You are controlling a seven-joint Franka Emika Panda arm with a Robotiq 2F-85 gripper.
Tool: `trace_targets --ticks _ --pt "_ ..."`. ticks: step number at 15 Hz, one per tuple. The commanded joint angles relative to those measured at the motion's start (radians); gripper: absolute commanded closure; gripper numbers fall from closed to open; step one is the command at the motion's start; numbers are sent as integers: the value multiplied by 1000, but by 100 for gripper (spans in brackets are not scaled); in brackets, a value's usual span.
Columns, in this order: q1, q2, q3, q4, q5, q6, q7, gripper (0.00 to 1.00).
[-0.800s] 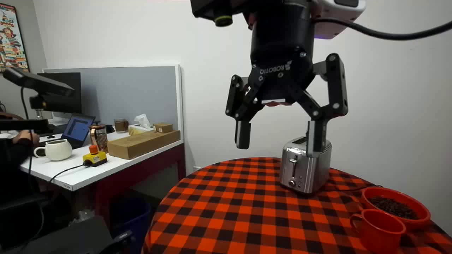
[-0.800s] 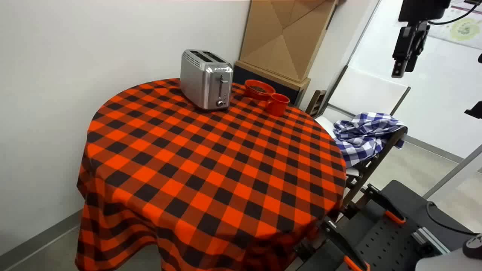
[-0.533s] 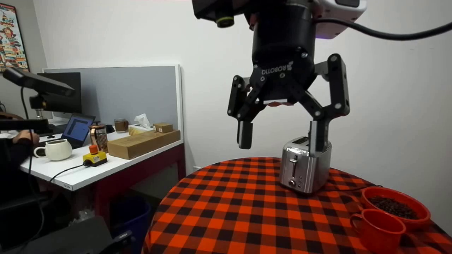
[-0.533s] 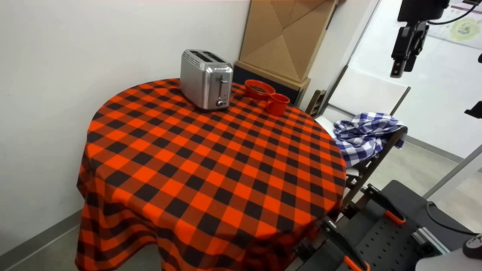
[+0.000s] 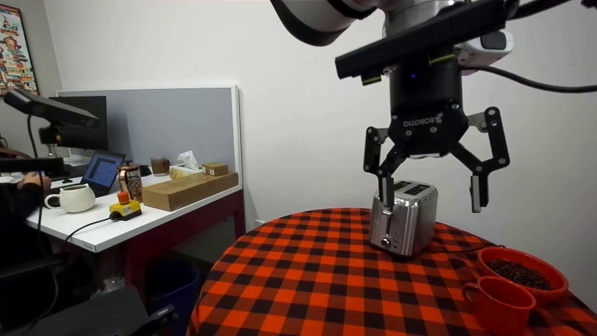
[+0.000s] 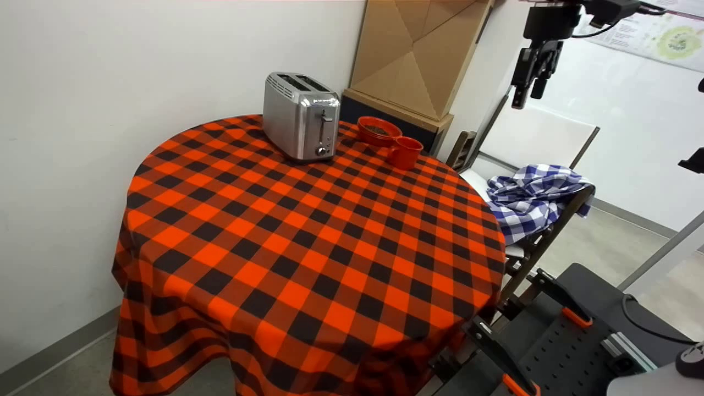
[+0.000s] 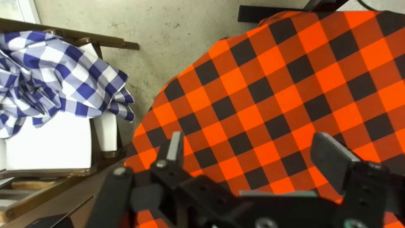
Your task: Push down the toaster lever
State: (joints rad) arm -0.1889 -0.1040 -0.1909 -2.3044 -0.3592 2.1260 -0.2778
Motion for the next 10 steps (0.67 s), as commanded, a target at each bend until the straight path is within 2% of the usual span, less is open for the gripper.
trace_targets --ticks 1,4,10 --pt "15 174 11 157 35 45 7 0" --pt "25 277 32 264 92 55 18 0" --pt "37 405 88 449 208 52 10 0"
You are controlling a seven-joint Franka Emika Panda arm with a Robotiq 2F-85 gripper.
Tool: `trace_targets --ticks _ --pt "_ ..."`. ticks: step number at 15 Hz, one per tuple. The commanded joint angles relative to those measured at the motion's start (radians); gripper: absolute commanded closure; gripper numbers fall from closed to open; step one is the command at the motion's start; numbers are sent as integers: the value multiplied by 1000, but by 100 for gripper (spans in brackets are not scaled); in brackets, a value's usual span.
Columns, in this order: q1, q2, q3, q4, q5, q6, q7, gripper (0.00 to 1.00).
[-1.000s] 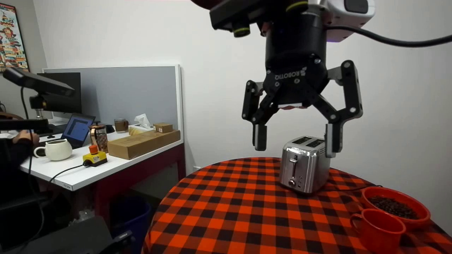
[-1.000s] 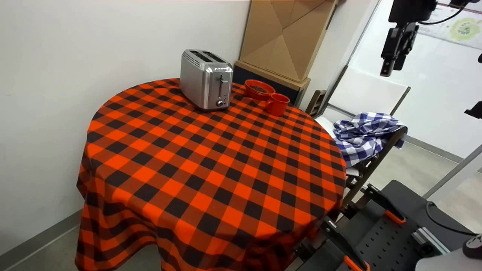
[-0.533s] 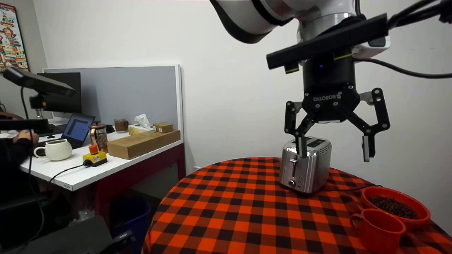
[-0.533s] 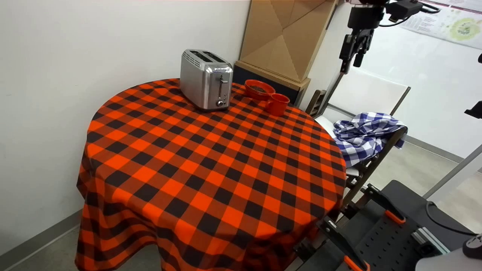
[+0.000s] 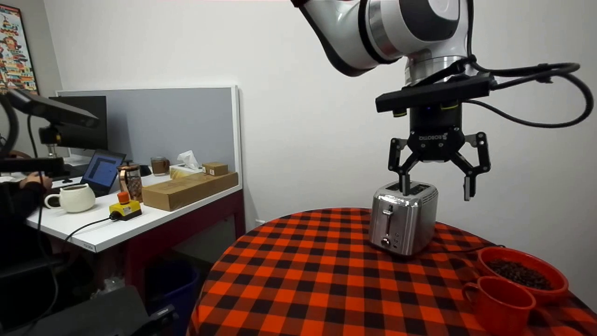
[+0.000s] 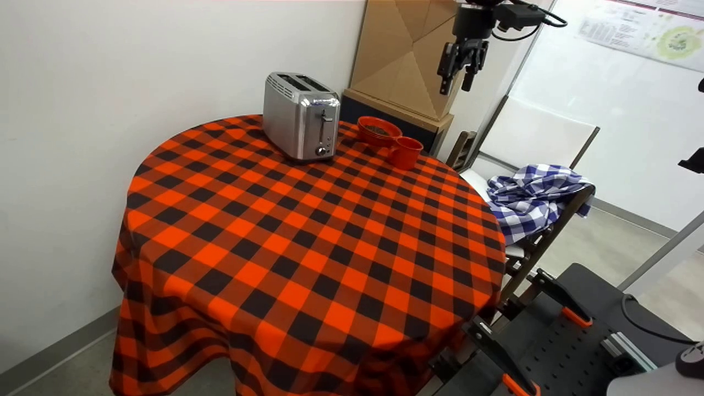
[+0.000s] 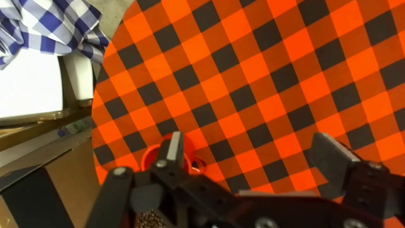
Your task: Push down the toaster lever
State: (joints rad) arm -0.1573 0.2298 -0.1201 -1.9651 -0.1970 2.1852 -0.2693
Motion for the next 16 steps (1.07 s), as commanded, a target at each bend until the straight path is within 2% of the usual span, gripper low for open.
trace_targets --ticks 1,4,5,10,13,16 --pt "7 87 24 137 56 -10 2 0" --pt "10 131 47 214 80 -17 -14 0" --pt "10 86 37 142 51 -3 -2 0" --pt "11 118 45 188 55 -4 -2 0" --pt "-5 100 39 149 70 2 -8 0" --pt "-20 164 57 190 104 8 -50 0"
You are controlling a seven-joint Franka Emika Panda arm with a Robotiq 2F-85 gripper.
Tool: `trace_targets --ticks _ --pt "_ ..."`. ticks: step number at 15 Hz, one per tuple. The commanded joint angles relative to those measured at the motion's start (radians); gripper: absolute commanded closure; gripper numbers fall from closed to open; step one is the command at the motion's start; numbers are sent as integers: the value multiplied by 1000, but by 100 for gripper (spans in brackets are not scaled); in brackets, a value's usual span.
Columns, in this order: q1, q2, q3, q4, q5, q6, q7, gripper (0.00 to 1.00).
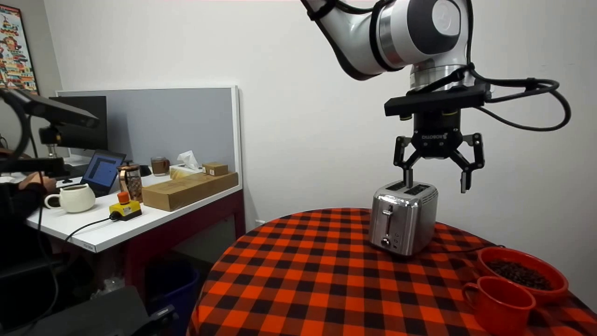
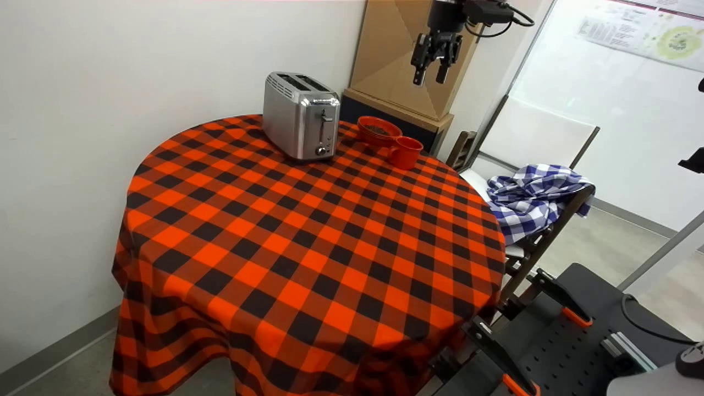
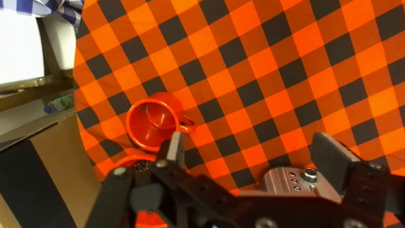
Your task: Push down the toaster lever
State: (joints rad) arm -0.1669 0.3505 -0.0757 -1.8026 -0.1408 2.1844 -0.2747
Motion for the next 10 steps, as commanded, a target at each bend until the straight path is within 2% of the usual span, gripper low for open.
trace_targets --ticks 1,10 --pt "-11 62 20 45 58 7 -52 0" --pt "14 286 87 321 77 -1 -85 0"
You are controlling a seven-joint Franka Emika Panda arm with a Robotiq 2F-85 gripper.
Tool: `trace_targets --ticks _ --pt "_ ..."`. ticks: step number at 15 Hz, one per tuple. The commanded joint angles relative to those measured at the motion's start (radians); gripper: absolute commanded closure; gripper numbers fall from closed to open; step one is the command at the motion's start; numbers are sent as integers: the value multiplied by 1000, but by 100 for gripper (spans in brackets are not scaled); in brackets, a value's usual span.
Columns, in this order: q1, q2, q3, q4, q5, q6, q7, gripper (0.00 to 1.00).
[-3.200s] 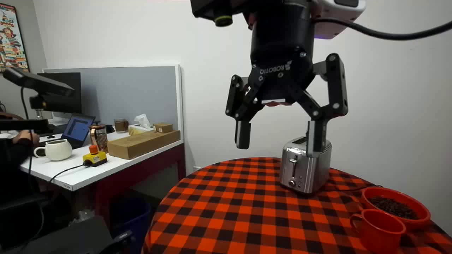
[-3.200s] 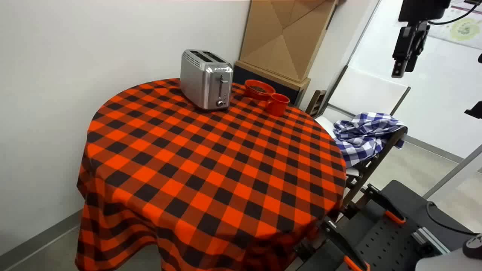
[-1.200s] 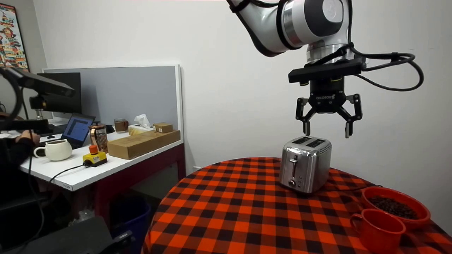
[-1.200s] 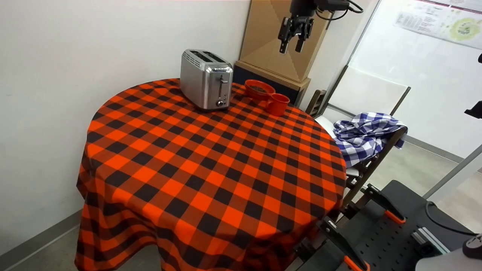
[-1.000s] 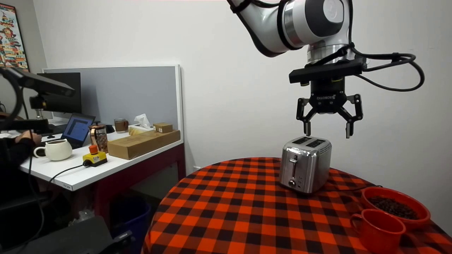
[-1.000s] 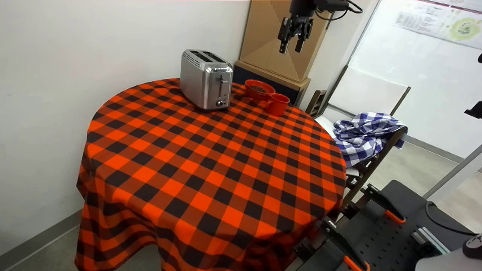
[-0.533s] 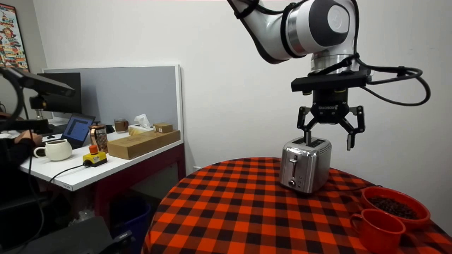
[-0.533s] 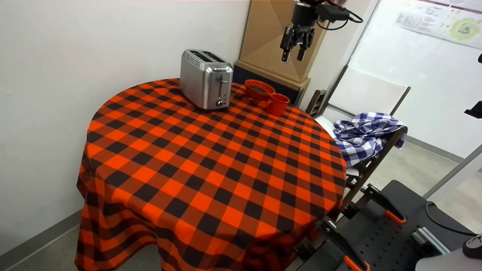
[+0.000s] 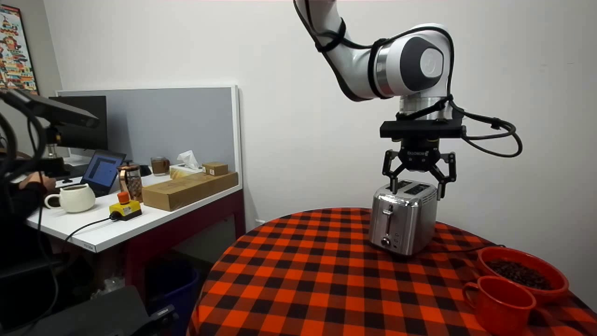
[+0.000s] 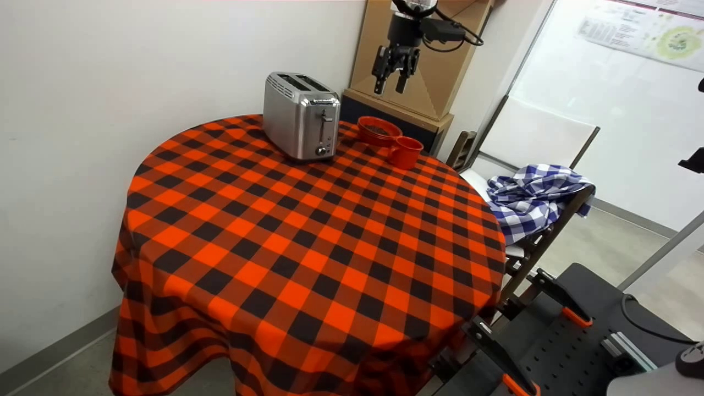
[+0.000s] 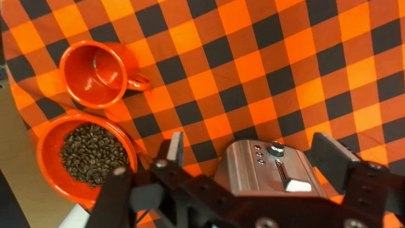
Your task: Push down the toaster lever
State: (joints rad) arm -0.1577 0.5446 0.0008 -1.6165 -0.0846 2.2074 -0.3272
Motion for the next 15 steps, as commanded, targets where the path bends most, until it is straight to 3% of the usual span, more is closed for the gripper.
trace_targets --ticks 1,11,12,13,15 --pt "7 112 15 165 22 -29 -31 0" --pt "60 342 25 516 25 -165 57 6" --pt "69 362 25 554 25 -193 73 11" --pt "76 381 24 588 26 -216 86 25" --pt "88 418 24 652 26 -257 108 38"
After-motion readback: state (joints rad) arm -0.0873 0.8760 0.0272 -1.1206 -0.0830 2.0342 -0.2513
